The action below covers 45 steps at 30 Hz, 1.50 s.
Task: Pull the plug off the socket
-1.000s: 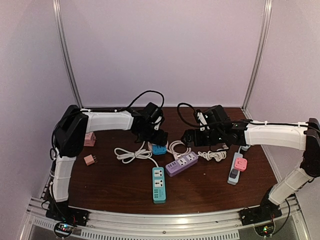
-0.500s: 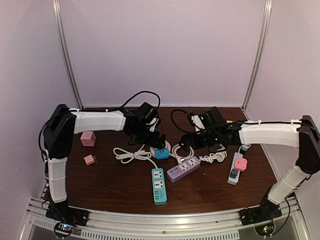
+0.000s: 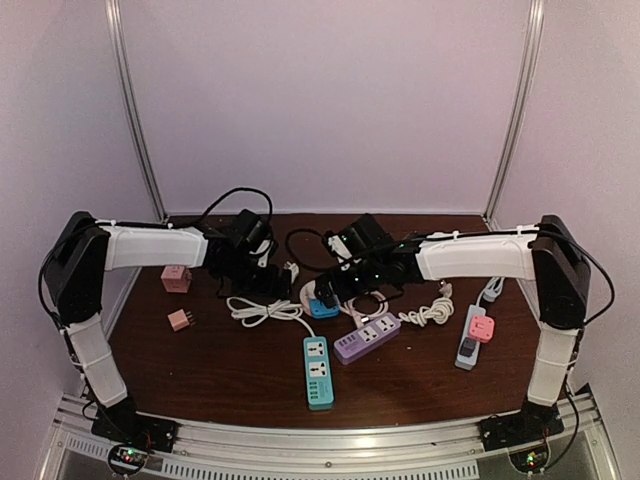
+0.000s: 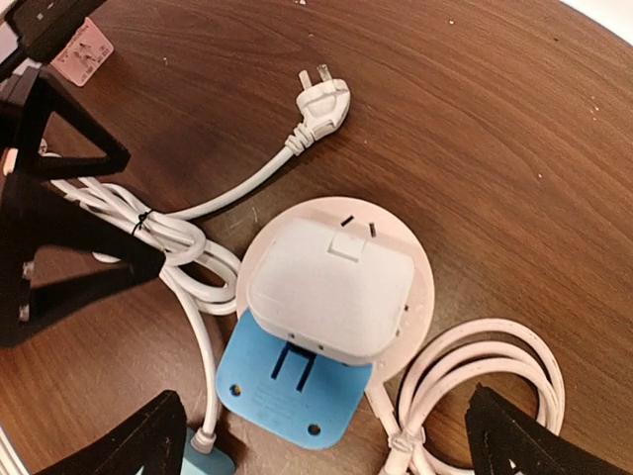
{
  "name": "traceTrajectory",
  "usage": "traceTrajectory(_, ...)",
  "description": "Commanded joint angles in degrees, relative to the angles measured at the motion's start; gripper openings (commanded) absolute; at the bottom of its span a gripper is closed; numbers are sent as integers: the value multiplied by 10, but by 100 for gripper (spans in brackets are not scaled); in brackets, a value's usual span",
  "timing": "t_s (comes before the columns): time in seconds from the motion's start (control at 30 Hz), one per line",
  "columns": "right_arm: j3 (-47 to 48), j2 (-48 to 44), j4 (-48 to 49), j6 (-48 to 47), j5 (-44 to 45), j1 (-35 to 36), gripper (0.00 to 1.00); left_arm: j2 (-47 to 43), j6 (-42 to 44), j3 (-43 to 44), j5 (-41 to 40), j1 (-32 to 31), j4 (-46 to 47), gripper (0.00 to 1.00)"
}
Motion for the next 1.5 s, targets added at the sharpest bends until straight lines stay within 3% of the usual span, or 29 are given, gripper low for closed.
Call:
traceTrajectory(0.0, 78, 55, -68, 22, 38, 15, 100, -30, -13, -24, 12, 0, 46, 98)
traceTrajectory(0.33, 137, 113, -86, 113, 59, 30, 98, -67, -32, -82, 13, 22, 82, 98)
traceTrajectory(0.77, 218, 184, -133, 138, 114, 35, 85, -20, -42, -56, 53, 25, 126, 97)
traceTrajectory(1.0, 213, 189, -118, 143, 138, 34, 79, 18, -47, -39, 57, 25, 137, 96)
traceTrajectory(1.47, 199, 180, -86, 135, 137, 27, 80, 72, -55, -6, 56, 25, 136, 95)
